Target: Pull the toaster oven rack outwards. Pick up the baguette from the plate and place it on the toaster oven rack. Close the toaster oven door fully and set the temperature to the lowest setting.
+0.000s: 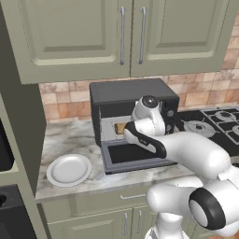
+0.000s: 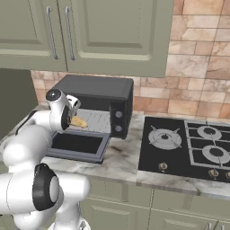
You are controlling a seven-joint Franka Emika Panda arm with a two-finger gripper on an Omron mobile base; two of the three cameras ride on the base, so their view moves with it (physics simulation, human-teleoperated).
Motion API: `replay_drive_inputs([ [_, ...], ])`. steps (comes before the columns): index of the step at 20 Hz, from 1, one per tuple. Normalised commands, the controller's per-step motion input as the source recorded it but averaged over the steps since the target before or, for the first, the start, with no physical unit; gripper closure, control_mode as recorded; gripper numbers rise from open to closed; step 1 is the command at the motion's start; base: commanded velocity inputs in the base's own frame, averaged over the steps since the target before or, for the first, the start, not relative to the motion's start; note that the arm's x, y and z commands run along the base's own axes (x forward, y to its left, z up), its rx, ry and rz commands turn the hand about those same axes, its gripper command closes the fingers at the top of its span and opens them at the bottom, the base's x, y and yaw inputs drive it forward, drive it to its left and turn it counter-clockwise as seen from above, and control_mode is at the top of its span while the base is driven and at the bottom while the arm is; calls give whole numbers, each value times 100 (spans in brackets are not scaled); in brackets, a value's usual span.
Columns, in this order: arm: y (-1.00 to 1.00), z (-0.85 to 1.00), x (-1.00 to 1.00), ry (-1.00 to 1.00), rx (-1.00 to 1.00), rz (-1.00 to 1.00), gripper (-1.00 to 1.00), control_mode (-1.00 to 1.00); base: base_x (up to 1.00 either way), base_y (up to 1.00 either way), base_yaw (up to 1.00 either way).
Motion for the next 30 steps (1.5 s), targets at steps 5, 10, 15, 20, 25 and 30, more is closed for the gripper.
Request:
replay_drive_inputs([
  [5, 0, 0, 0, 0, 0, 0, -100, -100, 0, 0, 0],
  [10, 0, 0, 0, 0, 0, 0, -100, -100, 0, 0, 0],
  [15, 0, 0, -2, 0, 0, 0, -100, -100, 0, 0, 0],
  [20, 0, 5, -14, 0, 0, 0, -100, -100, 0, 0, 0],
  [25, -1, 32, -31, -7, 0, 0, -100, -100, 0, 0, 0],
  [30, -10, 45, -37, -8, 1, 0, -100, -100, 0, 0, 0],
])
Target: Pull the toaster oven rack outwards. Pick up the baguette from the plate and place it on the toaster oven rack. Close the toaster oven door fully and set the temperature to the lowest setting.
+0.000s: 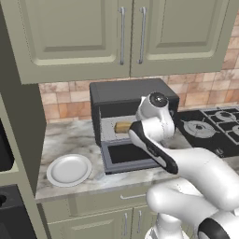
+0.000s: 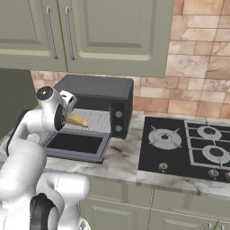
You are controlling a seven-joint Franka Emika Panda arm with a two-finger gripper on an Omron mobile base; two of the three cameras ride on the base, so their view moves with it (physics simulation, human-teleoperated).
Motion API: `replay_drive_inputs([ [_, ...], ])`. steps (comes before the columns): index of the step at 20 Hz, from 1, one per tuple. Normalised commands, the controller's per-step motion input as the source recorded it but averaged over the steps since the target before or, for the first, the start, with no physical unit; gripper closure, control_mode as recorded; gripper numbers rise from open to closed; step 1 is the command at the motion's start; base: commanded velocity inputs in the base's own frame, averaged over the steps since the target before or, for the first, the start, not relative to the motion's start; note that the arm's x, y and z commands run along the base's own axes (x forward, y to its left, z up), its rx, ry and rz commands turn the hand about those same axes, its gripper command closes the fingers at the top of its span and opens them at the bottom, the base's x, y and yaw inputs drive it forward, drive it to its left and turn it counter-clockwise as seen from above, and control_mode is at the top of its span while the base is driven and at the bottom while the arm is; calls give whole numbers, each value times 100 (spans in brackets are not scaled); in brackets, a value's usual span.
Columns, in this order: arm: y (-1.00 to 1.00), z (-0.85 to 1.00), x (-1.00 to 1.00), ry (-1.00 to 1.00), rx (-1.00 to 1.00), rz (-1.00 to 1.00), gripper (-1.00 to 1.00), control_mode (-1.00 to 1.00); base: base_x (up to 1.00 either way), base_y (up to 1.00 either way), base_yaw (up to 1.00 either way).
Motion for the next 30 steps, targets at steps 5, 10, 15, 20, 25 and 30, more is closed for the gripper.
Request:
replay_drive_inputs([
  [5, -19, 17, -65, 0, 5, 0, -100, -100, 0, 0, 0],
  [10, -17, 3, -69, 4, 8, -1, -100, -100, 0, 0, 0],
  [15, -7, 27, -24, 16, 13, -9, -100, -100, 0, 0, 0],
  [20, 0, 42, 12, 36, 16, -24, -100, -100, 0, 0, 0],
  [25, 0, 10, 8, 40, 16, -33, -100, -100, 0, 0, 0],
  [30, 0, 0, -6, 45, 1, -37, -100, -100, 0, 0, 0],
])
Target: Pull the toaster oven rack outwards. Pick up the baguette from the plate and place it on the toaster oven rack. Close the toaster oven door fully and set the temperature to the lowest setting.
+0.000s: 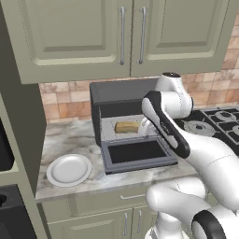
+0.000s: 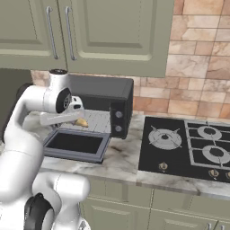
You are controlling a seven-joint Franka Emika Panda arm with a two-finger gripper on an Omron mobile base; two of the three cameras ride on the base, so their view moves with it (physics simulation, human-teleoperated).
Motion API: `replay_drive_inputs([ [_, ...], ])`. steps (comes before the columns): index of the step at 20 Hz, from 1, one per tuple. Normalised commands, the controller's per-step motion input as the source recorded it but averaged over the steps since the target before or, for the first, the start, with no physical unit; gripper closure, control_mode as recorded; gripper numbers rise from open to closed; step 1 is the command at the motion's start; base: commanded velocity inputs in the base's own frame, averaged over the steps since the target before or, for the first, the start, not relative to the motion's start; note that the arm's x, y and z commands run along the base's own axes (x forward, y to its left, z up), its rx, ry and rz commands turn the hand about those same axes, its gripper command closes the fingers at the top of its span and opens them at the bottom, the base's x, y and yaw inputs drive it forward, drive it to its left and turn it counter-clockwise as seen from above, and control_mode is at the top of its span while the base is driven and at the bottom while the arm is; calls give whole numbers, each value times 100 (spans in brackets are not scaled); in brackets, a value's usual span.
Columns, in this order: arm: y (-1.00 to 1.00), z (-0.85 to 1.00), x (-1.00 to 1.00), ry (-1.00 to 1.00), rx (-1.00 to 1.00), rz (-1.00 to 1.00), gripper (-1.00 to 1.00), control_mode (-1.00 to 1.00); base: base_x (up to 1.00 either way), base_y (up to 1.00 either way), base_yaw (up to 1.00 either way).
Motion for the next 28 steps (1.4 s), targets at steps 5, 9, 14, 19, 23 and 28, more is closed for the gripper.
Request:
replay_drive_inputs([
  [5, 0, -33, -4, 2, 0, -42, -100, -100, 0, 0, 0],
  [9, 0, -48, 14, -7, -2, -34, -100, -100, 0, 0, 0],
  [14, 0, -77, 1, -23, 0, -27, -100, -100, 0, 0, 0],
  [19, 0, -58, 1, -18, 0, -33, -100, -100, 0, 0, 0],
  [23, 0, -5, 18, -13, 0, -34, -100, -100, 0, 0, 0],
  [28, 0, 12, 6, -12, 2, -26, -100, -100, 0, 0, 0],
])
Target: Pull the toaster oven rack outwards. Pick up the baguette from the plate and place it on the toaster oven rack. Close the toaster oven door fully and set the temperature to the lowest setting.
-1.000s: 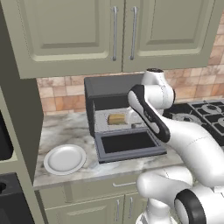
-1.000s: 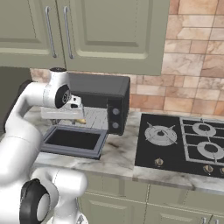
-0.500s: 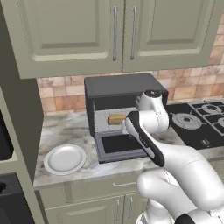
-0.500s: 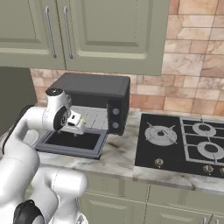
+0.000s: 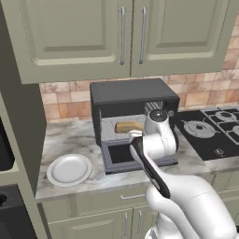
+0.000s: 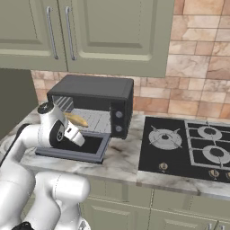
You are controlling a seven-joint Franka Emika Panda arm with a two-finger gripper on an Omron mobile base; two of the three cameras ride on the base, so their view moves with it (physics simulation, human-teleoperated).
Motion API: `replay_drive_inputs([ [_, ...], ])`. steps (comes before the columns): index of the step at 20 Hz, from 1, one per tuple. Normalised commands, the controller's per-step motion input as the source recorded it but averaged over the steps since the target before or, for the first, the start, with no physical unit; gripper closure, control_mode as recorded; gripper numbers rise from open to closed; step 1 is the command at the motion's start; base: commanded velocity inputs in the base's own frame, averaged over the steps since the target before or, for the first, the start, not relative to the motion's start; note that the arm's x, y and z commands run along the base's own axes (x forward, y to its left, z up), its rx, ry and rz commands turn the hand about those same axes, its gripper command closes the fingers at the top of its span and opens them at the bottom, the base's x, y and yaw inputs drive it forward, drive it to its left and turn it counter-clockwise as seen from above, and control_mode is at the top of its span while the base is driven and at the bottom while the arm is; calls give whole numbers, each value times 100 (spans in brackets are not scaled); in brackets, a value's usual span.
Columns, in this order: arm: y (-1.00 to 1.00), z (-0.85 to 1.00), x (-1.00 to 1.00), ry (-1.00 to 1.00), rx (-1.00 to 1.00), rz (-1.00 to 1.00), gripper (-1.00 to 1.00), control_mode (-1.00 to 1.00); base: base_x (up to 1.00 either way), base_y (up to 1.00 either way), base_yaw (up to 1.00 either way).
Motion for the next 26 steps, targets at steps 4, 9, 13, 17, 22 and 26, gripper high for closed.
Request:
replay_drive_inputs([
  [4, 0, 29, 0, 0, 1, -5, -100, -100, 0, 0, 0],
  [9, 0, 21, 5, 2, 0, 4, -100, -100, 0, 0, 0],
  [13, -2, 5, 16, 8, 1, 21, -100, -100, 0, 0, 0],
  [17, 0, 0, 21, 3, 1, 23, -100, -100, 0, 0, 0],
  [22, 0, 0, 25, 0, 1, 19, -100, -100, 0, 0, 0],
  [26, 0, -6, 8, 0, 0, 10, -100, -100, 0, 0, 0],
])
